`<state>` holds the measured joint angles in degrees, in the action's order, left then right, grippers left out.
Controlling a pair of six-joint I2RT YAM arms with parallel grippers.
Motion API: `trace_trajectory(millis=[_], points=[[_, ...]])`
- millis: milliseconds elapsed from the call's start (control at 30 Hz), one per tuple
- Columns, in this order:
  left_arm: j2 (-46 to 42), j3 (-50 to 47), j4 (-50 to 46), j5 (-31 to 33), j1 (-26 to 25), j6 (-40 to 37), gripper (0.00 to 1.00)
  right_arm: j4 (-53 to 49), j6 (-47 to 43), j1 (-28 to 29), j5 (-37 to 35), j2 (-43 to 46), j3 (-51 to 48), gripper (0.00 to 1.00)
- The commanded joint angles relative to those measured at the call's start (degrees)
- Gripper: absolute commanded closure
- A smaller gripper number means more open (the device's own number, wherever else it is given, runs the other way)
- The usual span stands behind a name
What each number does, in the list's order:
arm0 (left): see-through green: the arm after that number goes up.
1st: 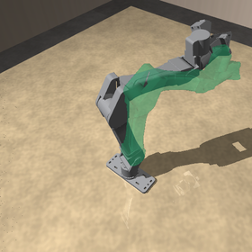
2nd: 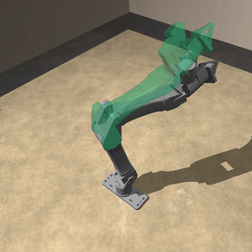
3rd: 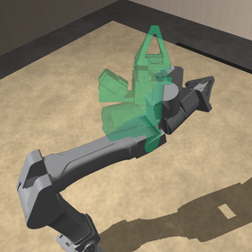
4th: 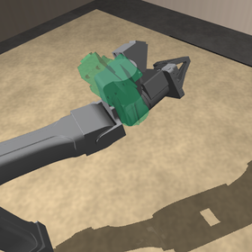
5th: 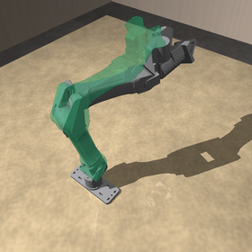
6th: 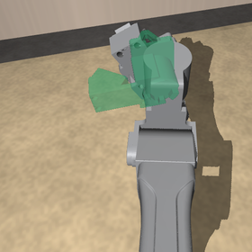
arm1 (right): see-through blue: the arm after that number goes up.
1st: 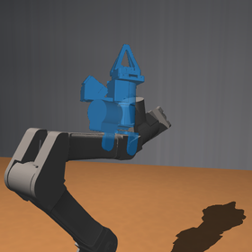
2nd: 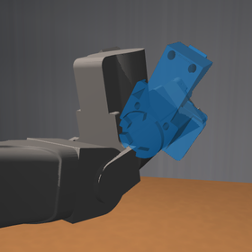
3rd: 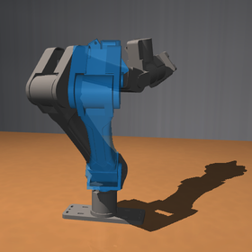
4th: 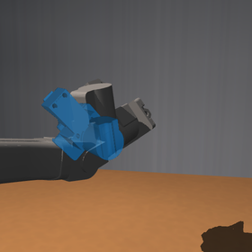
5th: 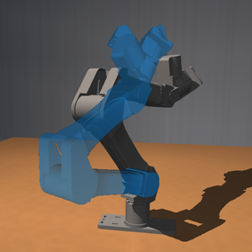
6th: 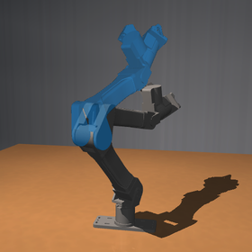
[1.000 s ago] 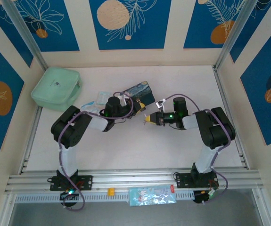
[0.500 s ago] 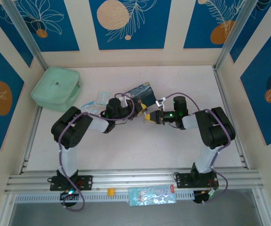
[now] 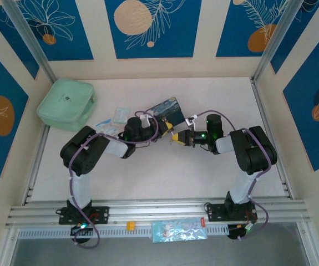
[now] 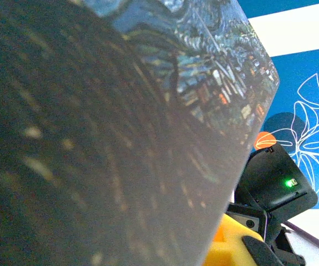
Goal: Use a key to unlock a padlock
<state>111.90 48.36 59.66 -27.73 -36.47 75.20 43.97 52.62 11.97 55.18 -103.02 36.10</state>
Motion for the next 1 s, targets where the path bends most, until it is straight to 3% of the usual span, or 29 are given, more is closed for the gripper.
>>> trace_trajectory(millis=[0, 633, 967], points=[[-2.9, -0.1, 5.6, -4.4, -2.7, -0.9, 1.00, 2.4, 1.1, 0.6, -0.3, 1.2, 0.7, 1.00], [-0.9, -0.5, 13.1, -3.6, -3.6, 1.3, 1.00, -1.9, -0.5, 1.7, 1.4, 3.7, 1.3, 1.00], [-0.5, -0.4, 11.5, -3.4, -2.8, 0.8, 1.00, -3.7, -2.1, 1.1, 2.5, 3.9, 0.9, 1.00]])
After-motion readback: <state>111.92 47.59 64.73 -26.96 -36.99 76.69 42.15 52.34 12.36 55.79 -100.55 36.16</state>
